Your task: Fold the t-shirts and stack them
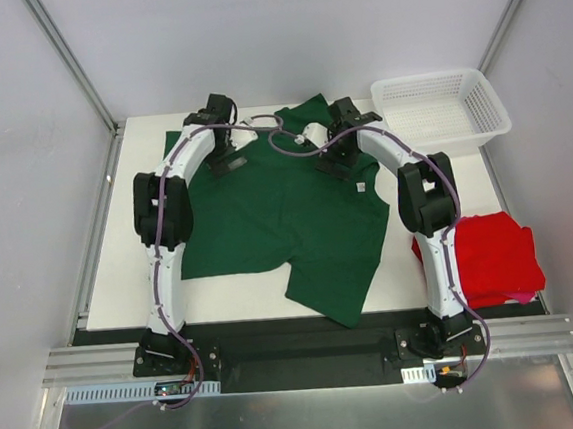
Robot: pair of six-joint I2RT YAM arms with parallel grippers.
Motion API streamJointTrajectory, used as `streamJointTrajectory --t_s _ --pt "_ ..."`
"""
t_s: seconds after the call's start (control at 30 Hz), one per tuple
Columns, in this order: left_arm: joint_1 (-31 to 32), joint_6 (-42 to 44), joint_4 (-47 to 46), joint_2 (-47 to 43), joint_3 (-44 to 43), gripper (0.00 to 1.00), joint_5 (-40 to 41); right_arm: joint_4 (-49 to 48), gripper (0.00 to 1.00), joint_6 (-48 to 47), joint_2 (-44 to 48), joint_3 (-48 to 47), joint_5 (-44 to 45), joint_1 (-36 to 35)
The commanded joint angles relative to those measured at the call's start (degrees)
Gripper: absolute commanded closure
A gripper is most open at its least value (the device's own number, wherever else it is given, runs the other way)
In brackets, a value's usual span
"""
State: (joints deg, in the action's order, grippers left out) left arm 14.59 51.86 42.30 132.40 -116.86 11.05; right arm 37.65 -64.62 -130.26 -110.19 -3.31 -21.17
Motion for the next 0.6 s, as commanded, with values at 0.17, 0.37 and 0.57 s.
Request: streamJointTrajectory --t_s 0.17,0.37,0.57 --pt "-2.4 2.7 -0.9 -4.5 -7.1 0.01 2.0 -4.2 0.04 -0.8 0.4 -4.9 7.1 0.3" --pt "-4.7 5.8 -1.3 2.2 -9.9 0.01 2.9 -3.3 0.04 -1.6 -2.8 -8.5 9.0 0.5" --pt "-5.9 7.1 -1.3 3.3 -7.4 0.01 2.9 -1.8 0.04 -3.5 -2.9 -8.2 9.6 1.0"
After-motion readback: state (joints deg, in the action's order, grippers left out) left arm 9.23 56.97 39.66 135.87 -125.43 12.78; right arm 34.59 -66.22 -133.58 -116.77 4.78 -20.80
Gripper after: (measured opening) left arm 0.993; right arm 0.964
